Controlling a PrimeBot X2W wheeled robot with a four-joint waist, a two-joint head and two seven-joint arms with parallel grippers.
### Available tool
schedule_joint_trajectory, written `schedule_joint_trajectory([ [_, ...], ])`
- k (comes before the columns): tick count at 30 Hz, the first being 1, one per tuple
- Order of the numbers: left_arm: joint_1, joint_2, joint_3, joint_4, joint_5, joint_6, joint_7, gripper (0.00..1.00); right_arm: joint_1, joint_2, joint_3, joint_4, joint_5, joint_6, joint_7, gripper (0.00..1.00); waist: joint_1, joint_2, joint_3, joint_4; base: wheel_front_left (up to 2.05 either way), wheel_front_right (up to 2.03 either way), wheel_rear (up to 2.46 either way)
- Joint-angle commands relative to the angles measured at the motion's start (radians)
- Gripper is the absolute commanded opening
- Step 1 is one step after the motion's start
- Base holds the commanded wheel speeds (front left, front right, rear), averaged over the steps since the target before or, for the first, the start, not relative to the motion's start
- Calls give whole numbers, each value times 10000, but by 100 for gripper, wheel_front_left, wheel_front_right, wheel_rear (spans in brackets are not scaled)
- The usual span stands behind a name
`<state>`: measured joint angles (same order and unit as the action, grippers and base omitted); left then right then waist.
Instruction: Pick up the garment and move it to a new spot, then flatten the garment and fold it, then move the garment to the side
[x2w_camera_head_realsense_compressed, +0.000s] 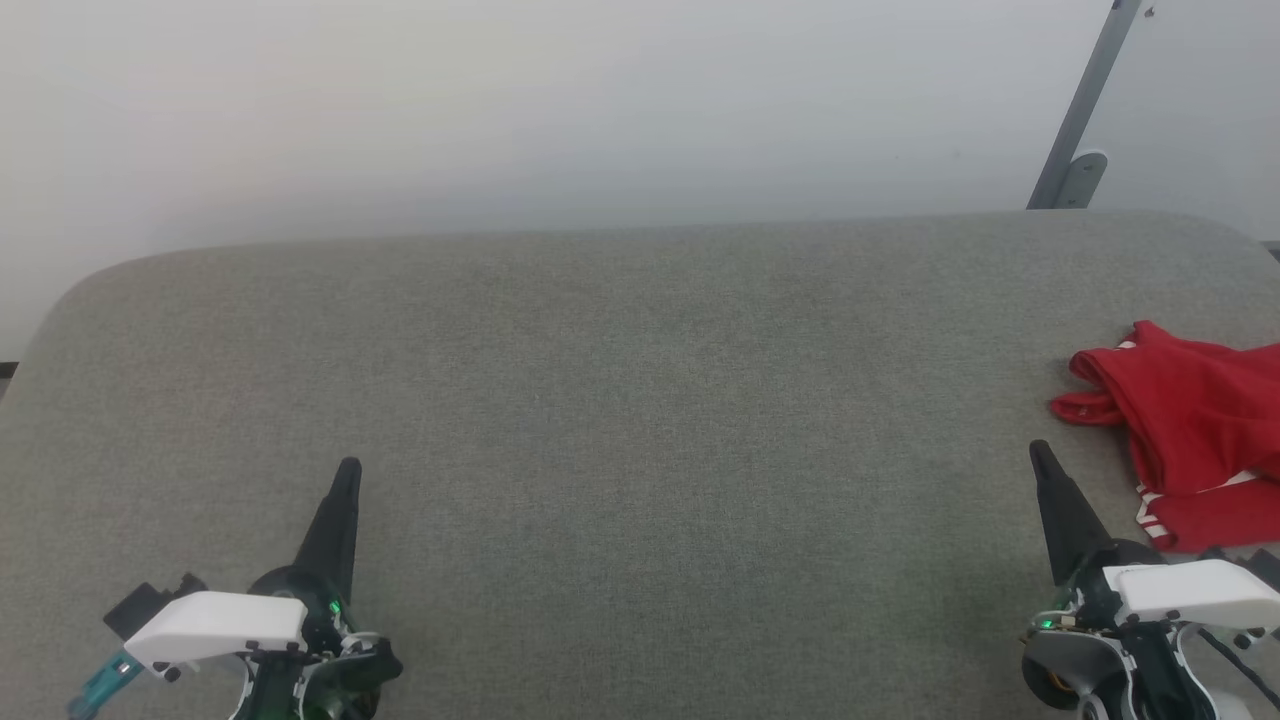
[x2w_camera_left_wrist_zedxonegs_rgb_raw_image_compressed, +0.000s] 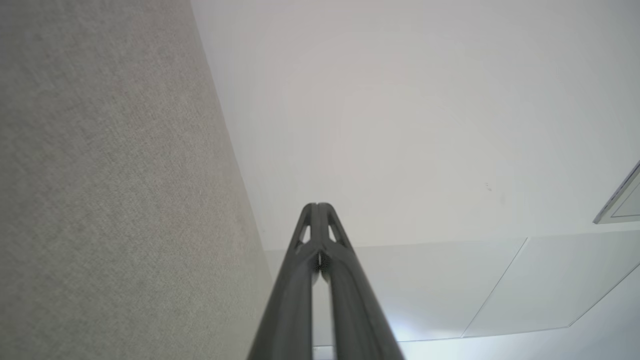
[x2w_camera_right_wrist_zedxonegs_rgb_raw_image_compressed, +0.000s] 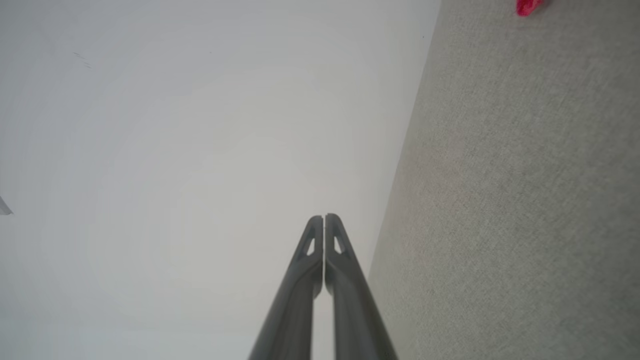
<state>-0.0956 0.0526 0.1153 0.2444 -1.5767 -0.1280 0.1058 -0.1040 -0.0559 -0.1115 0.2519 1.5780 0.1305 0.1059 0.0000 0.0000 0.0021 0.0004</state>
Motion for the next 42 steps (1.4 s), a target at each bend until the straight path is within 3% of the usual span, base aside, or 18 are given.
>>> schedule_joint_trajectory([
  [1,-182,-27,-9,2,-242,-48,70,0,-73,73,-36,-98,173,4,72,0,0,0,2,-1,0,0,0],
  [42,-194,-41,-14,15,-378,-48,119,0,-70,84,-38,-93,367,4,116,0,0,0,10,-4,0,0,0],
])
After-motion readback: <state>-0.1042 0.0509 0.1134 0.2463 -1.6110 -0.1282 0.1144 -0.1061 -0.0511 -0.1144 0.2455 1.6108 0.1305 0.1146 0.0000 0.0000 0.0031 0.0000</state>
